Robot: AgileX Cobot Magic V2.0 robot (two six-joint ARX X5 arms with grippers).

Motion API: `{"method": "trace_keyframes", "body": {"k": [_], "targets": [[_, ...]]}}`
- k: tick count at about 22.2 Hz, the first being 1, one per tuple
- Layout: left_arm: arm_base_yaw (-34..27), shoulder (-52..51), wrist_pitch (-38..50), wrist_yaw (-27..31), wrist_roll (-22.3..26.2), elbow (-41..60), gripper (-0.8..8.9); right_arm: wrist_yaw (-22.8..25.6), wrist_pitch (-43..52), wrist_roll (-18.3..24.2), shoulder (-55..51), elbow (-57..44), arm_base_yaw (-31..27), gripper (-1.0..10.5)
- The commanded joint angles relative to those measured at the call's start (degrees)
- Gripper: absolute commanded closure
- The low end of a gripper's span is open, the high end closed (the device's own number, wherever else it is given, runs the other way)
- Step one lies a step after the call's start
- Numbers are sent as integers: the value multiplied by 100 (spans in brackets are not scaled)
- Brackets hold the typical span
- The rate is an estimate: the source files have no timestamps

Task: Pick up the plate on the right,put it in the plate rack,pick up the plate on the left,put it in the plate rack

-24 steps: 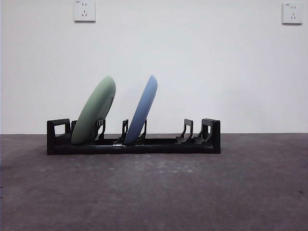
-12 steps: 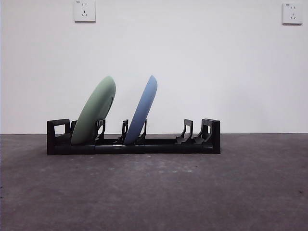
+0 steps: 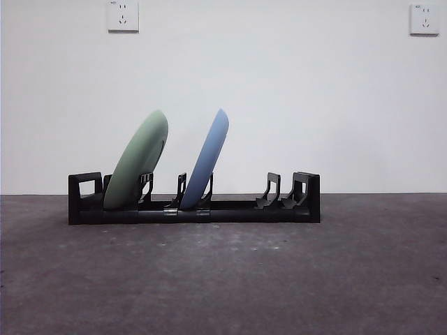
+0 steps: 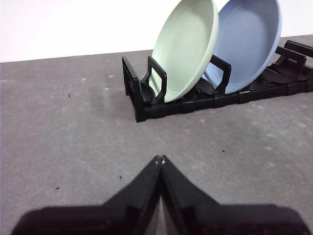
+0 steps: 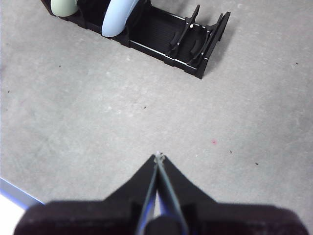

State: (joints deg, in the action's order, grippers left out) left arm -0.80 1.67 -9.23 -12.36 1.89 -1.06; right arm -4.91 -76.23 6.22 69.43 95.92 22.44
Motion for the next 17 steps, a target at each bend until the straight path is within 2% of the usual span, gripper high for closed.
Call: {"method": "trace_keyframes", "body": {"k": [1,5,7,8,9,12,14,17], "targets": [[0,35,48,17,-35,63,817,4,42,-37,15,-39,4,944],[0,120,48,17,-35,61,817,9,39,-31,15,-39,2,944],[0,175,46,17,-35,61,817,317,234,328,-186,-42,-160,944],[0,184,48,17,-35,61,817,323,509,337,-332,-42,-304,944],[0,210,46,22,-35,61,817,258,872,337,-531,-52,-455,944],[0,221,46,20,-35,61,817,-433,1869,96,-1276,-308,-946,944],[0,223,46,17,-35,61,817,-437,2516,0,-1856,-892,-1366,944],[0,223,48,17,-35,63,817,-407,3842,-2,-2822,-2444,-1818,944]]}}
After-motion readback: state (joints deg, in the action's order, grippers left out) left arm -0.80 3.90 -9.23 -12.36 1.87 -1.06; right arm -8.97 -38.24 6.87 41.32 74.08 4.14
